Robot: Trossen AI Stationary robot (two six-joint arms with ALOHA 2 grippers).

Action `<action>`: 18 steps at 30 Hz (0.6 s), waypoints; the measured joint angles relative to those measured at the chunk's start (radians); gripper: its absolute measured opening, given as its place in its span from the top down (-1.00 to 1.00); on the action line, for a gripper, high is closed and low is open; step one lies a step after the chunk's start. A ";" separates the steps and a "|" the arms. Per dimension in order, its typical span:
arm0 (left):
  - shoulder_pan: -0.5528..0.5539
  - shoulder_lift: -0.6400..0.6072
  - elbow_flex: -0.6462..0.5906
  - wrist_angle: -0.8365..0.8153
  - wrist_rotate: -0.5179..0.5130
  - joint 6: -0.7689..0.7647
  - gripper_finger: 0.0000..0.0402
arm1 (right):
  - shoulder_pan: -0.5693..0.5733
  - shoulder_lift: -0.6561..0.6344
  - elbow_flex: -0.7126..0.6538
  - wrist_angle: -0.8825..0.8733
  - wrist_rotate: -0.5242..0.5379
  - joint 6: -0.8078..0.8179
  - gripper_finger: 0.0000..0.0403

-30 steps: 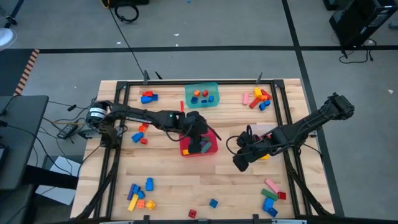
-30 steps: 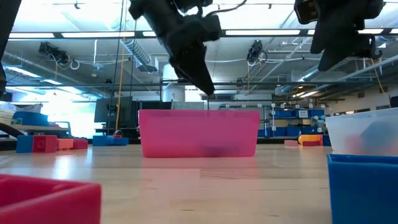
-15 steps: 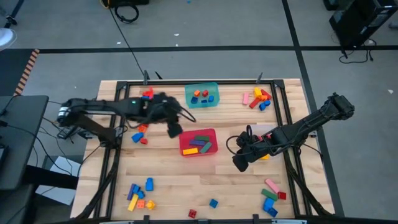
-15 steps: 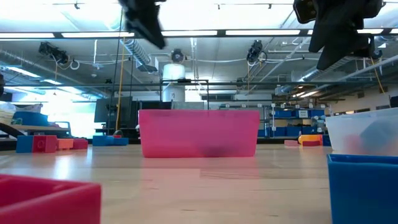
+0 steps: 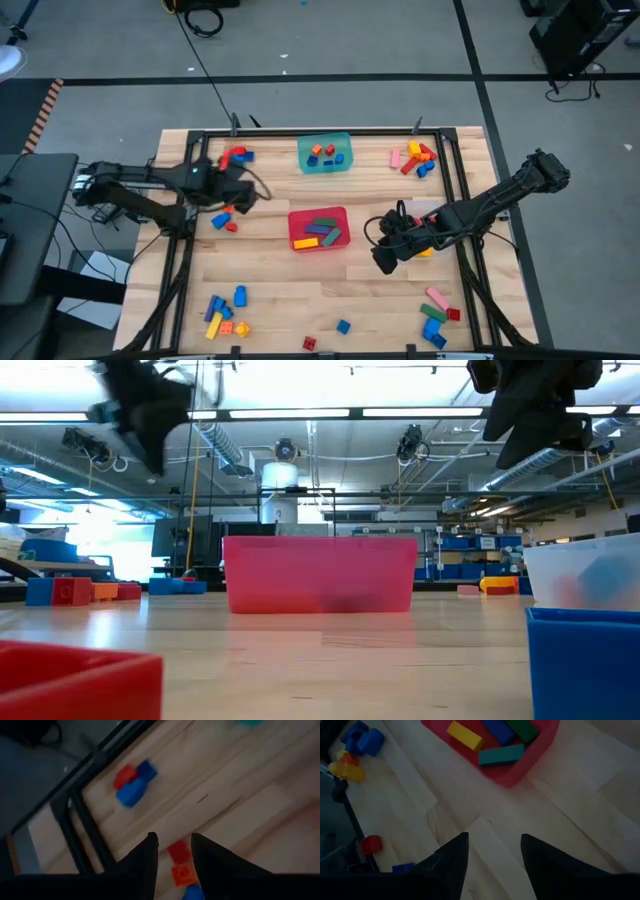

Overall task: Sort blocks by size
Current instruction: Put the red 4 stud game piece into the blue bin

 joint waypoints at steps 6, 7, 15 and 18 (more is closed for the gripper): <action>0.080 -0.227 -0.240 0.131 0.062 -0.130 0.37 | 0.000 0.000 0.000 0.007 0.038 -0.012 0.03; 0.103 -0.258 -0.266 0.156 0.070 -0.139 0.37 | -0.001 0.000 0.000 0.011 0.050 -0.012 0.03; 0.250 -0.290 -0.365 0.291 0.123 -0.125 0.23 | -0.004 0.000 0.000 0.016 0.096 -0.004 0.03; 0.293 -0.260 -0.382 0.339 0.158 -0.066 0.06 | -0.010 0.000 0.000 0.018 0.097 0.004 0.03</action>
